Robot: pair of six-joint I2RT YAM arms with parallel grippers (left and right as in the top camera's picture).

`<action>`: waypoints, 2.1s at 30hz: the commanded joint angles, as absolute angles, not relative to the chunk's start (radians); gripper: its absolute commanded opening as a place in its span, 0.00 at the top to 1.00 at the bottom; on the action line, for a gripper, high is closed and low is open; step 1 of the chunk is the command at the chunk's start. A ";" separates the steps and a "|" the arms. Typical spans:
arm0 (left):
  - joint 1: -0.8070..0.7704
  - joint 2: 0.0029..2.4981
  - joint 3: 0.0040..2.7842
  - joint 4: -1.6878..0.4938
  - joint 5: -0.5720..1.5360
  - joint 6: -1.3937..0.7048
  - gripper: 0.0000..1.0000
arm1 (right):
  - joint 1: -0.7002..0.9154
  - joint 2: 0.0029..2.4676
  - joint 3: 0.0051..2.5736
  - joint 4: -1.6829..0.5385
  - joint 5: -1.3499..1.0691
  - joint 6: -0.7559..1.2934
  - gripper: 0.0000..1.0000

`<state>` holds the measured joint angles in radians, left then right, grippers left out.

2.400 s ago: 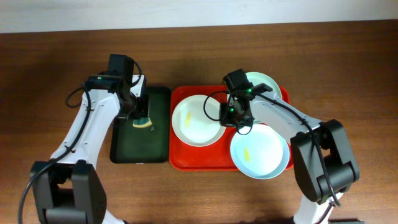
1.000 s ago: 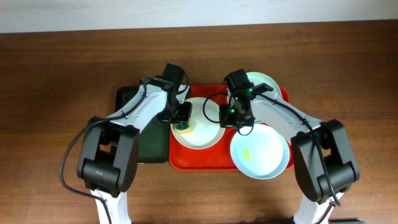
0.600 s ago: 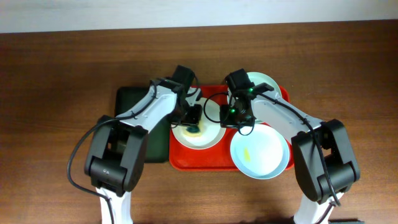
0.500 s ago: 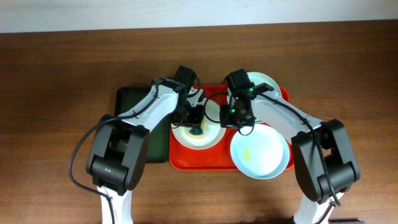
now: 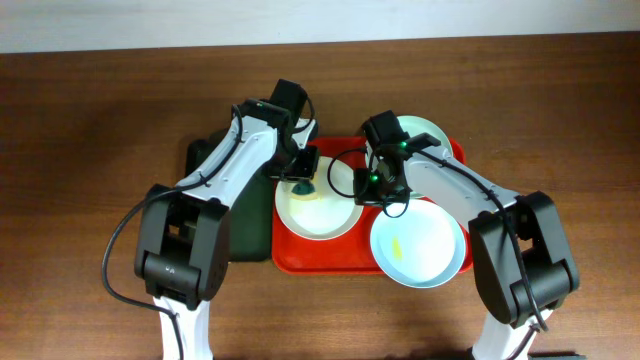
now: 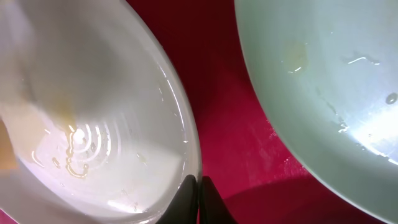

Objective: Clean dirty plates on tray and stack at the side
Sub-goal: 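Scrub the white plate surface with the sponge in the left gripper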

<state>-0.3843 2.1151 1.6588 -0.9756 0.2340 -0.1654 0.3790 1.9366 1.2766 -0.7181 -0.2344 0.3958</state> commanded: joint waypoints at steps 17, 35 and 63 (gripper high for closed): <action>-0.397 2.154 1.489 -0.799 0.598 -0.110 1.00 | 0.379 1.931 1.274 -0.702 -0.252 0.389 0.96; -0.406 2.062 1.544 -0.961 0.097 -0.224 1.00 | 0.379 1.931 1.273 -0.703 -0.251 0.389 0.96; -0.420 1.901 1.441 -0.907 0.202 -0.187 1.00 | 0.379 1.931 1.272 -0.703 -0.252 0.389 0.96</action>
<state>-0.4122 1.9251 1.4303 -0.8913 0.3454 -0.2020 0.3790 1.9366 1.2766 -0.7063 -0.2340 0.3916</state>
